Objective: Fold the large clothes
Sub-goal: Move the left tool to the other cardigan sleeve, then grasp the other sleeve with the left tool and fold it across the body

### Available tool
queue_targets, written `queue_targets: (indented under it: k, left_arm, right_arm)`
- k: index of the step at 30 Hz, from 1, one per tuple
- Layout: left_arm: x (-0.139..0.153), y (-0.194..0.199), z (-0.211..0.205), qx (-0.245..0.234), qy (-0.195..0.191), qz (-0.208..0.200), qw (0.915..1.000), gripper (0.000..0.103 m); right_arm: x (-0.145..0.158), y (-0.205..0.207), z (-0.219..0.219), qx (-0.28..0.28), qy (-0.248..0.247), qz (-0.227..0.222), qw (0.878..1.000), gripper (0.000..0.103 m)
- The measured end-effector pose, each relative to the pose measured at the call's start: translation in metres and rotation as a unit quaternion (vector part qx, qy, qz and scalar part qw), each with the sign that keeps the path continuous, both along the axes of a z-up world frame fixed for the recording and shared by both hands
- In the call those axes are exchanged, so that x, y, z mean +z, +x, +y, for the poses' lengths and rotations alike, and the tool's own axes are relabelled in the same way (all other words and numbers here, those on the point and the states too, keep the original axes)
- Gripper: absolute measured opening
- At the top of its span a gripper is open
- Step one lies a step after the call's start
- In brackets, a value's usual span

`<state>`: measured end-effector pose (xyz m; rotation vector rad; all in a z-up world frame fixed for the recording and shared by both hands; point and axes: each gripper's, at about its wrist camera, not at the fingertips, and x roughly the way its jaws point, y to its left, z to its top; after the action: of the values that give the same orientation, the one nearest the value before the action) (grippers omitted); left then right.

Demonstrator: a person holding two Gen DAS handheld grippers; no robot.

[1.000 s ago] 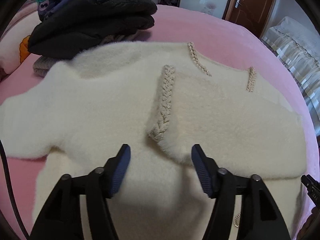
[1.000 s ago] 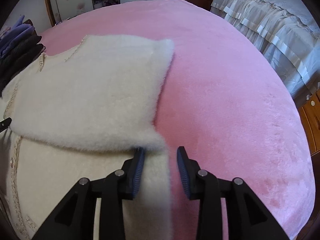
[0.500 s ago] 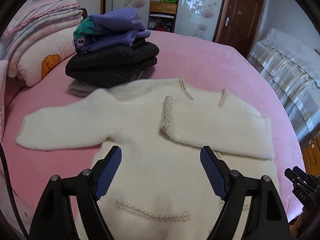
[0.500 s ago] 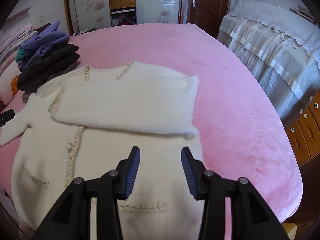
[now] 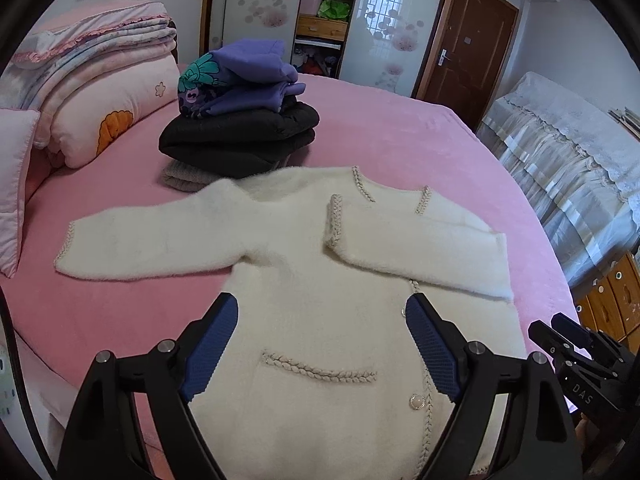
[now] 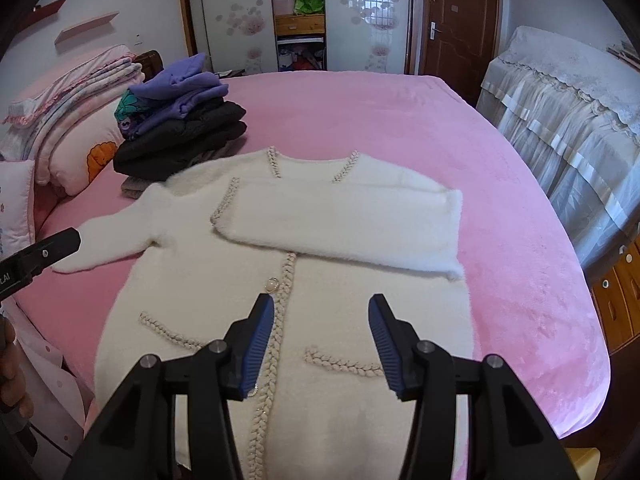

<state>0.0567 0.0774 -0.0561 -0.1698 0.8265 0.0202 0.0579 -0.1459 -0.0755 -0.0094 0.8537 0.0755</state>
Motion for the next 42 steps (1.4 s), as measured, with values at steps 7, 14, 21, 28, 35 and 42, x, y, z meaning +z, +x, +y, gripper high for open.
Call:
queue_targets:
  k: [7, 14, 21, 28, 35, 42]
  left_arm:
    - [0.005, -0.005, 0.019, 0.005, 0.023, 0.001, 0.9997, 0.087]
    - [0.006, 0.007, 0.038, 0.002, 0.013, -0.006, 0.9999, 0.090]
    - [-0.008, 0.030, 0.069, 0.031, 0.005, 0.004, 0.9995, 0.090]
    - [-0.040, 0.055, 0.148, 0.135, -0.049, 0.011, 0.9896, 0.090]
    - [-0.085, 0.068, 0.234, 0.267, -0.118, 0.016, 0.9563, 0.090]
    - [-0.156, 0.062, 0.290, 0.424, -0.202, 0.018, 0.8829, 0.089]
  right_arm:
    - [0.011, 0.004, 0.040, 0.021, -0.005, -0.010, 1.000, 0.050]
    - [0.015, 0.020, 0.069, 0.030, -0.009, -0.012, 0.999, 0.050]
    - [0.018, 0.050, 0.099, 0.045, -0.009, -0.013, 0.999, 0.050]
    - [0.025, 0.092, 0.140, 0.069, -0.006, -0.033, 0.997, 0.050]
    - [0.011, 0.130, 0.181, 0.094, 0.001, -0.029, 0.995, 0.050]
    - [-0.014, 0.151, 0.213, 0.118, 0.009, -0.004, 0.993, 0.050]
